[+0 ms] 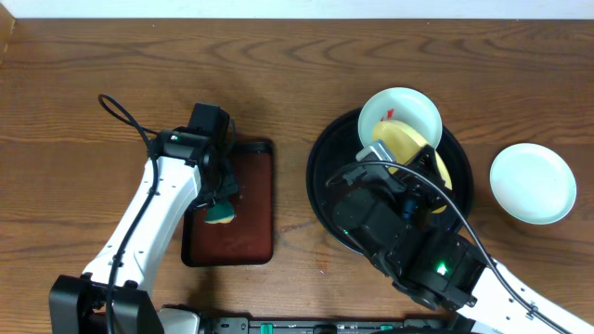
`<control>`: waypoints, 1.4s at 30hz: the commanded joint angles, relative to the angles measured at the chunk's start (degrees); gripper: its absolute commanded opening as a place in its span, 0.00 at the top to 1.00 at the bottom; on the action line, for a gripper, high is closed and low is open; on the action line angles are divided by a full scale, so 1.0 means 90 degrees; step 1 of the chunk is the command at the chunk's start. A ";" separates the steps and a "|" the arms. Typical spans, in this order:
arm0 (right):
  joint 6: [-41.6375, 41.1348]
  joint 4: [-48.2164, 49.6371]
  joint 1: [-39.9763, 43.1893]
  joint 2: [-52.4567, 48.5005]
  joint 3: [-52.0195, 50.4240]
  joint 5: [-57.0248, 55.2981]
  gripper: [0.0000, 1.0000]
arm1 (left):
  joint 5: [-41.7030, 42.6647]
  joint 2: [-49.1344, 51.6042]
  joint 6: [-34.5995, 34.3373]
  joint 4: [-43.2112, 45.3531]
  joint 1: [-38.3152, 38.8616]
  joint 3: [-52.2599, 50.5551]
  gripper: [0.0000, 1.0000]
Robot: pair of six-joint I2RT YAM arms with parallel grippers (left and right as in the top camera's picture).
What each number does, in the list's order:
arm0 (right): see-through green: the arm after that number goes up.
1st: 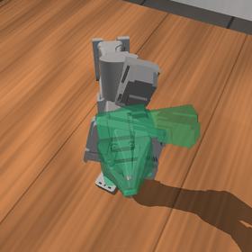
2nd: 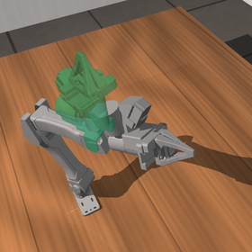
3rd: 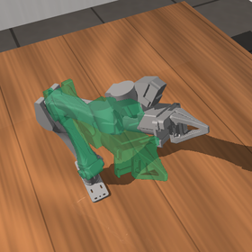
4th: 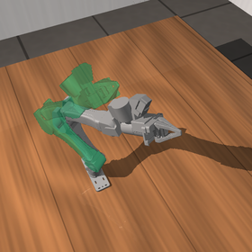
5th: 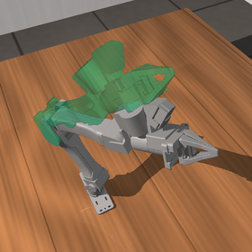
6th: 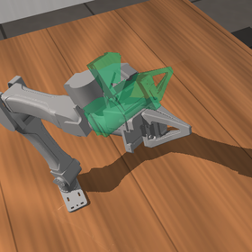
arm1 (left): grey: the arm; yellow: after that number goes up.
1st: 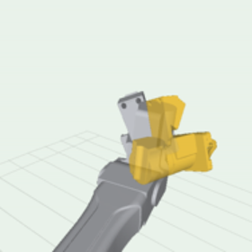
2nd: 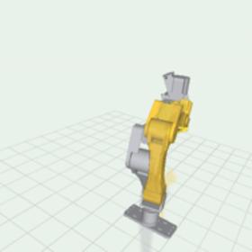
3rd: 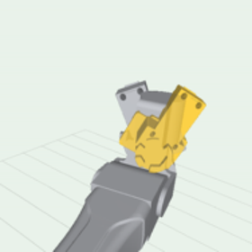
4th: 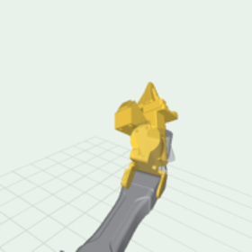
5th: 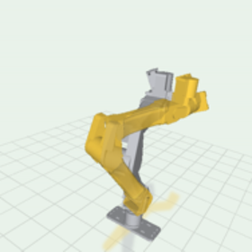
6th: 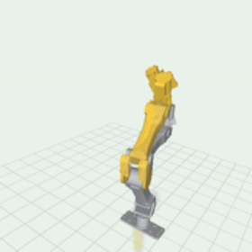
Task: Clean dirty plates on tray and stack at the side
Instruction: 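Lift the yellow plate edge with the right gripper off the black tray, then carry the yellow plate right and stack it on the mint plate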
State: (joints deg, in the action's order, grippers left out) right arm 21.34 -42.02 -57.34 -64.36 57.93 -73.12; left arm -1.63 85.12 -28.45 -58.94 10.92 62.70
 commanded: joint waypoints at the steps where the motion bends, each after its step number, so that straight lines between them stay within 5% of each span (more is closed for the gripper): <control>1: -0.0061 0.0182 -0.0104 0.0019 0.0109 -0.0347 0.99 | -0.0005 0.0032 0.0068 -0.0036 -0.0027 -0.0002 0.92; 34: -0.0136 0.0221 -0.0216 -0.0005 0.0109 -0.0036 0.99 | -0.0002 0.0032 0.0068 -0.0034 -0.0027 -0.0002 0.92; 38: -0.1146 0.0085 -0.0049 -0.0005 0.0109 0.0304 0.99 | -0.0005 0.0032 0.0068 -0.0034 -0.0027 -0.0002 0.92; 42: -0.2266 -0.0325 0.0916 -0.0034 0.0109 0.2497 0.99 | -0.0002 0.0032 0.0066 -0.0034 -0.0027 -0.0002 0.92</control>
State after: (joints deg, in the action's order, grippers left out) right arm 10.87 -44.18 -54.37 -64.42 58.02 -63.90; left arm -1.61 85.12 -28.42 -59.00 10.92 62.70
